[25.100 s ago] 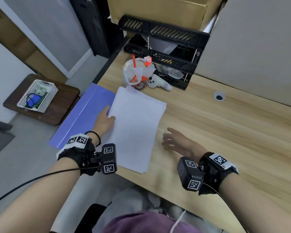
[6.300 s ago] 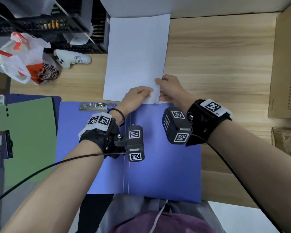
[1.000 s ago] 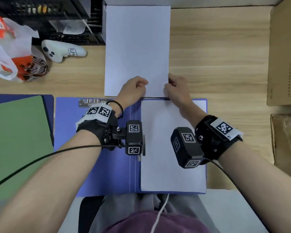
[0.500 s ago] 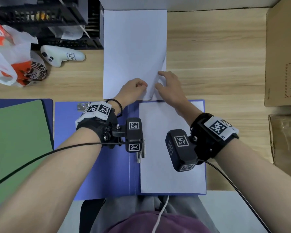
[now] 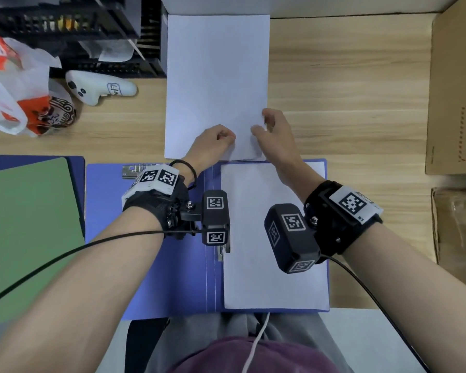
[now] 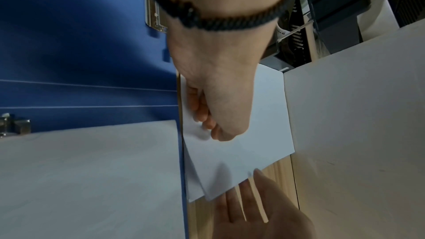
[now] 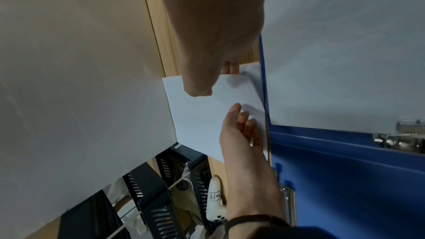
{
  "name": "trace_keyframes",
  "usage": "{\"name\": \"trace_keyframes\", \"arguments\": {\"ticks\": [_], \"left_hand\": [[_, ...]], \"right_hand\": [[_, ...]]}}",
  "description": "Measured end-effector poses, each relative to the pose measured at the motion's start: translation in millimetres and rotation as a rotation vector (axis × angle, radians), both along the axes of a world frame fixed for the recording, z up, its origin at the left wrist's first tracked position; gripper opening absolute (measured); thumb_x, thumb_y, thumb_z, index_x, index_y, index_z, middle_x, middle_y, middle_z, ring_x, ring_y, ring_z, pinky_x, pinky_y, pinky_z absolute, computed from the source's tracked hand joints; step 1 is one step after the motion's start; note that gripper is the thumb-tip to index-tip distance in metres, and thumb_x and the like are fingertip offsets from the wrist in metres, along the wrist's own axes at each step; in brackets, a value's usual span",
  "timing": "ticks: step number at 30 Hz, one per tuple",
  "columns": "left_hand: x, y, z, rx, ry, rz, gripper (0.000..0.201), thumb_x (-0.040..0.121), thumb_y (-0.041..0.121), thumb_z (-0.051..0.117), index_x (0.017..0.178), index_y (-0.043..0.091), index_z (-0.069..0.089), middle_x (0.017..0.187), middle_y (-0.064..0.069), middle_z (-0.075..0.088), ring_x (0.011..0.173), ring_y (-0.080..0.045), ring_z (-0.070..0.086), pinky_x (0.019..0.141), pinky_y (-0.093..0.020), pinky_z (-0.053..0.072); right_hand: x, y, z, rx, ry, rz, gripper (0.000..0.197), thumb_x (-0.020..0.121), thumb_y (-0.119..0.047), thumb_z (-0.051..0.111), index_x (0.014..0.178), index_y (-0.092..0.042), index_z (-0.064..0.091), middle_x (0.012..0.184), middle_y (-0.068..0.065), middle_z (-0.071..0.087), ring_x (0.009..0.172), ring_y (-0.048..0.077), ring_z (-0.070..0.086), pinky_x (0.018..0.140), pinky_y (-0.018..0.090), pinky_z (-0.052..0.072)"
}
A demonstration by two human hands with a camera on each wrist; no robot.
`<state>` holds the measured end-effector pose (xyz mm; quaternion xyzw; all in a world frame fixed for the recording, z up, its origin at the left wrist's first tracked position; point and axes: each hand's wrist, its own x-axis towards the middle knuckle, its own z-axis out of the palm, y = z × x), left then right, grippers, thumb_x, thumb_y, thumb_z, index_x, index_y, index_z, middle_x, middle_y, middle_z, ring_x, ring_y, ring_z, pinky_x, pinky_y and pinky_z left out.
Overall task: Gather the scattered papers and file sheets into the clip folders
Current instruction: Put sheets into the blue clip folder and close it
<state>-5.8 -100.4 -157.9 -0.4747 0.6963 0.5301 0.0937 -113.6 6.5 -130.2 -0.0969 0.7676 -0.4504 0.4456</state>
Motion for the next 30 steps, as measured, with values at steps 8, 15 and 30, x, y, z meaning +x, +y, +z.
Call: {"name": "trace_keyframes", "arguments": {"ticks": [8, 15, 30], "left_hand": [[10.8, 0.0, 5.0, 0.095, 0.077, 0.078, 0.019, 0.095, 0.012, 0.046, 0.106, 0.021, 0.059, 0.1, 0.003, 0.057, 0.089, -0.011, 0.051, 0.075, -0.016, 0.041], [48.2, -14.6, 16.4, -0.23, 0.222, 0.443, 0.023, 0.087, 0.007, 0.056, 0.104, 0.021, 0.055, 0.092, 0.0, 0.05, 0.077, -0.007, 0.045, 0.075, -0.02, 0.039], [159.6, 9.2, 46.0, 0.095, 0.205, 0.15, 0.039, 0.092, 0.013, 0.051, 0.129, 0.025, 0.055, 0.124, 0.006, 0.064, 0.11, -0.013, 0.062, 0.095, -0.034, 0.049]], "right_hand": [[-7.5, -27.5, -14.5, 0.029, -0.199, 0.012, 0.018, 0.089, -0.011, 0.047, 0.104, -0.015, 0.055, 0.09, 0.003, 0.061, 0.078, 0.023, 0.06, 0.054, 0.025, 0.044], [-14.9, -4.2, -1.7, -0.055, -0.061, 0.025, 0.033, 0.089, 0.007, 0.037, 0.106, -0.014, 0.056, 0.057, -0.012, 0.054, 0.033, -0.003, 0.043, 0.033, 0.01, 0.026], [67.7, 74.8, 13.9, -0.009, -0.253, 0.005, 0.024, 0.096, -0.014, 0.044, 0.076, -0.02, 0.054, 0.053, -0.014, 0.059, 0.051, 0.006, 0.054, 0.047, 0.015, 0.042]]}}
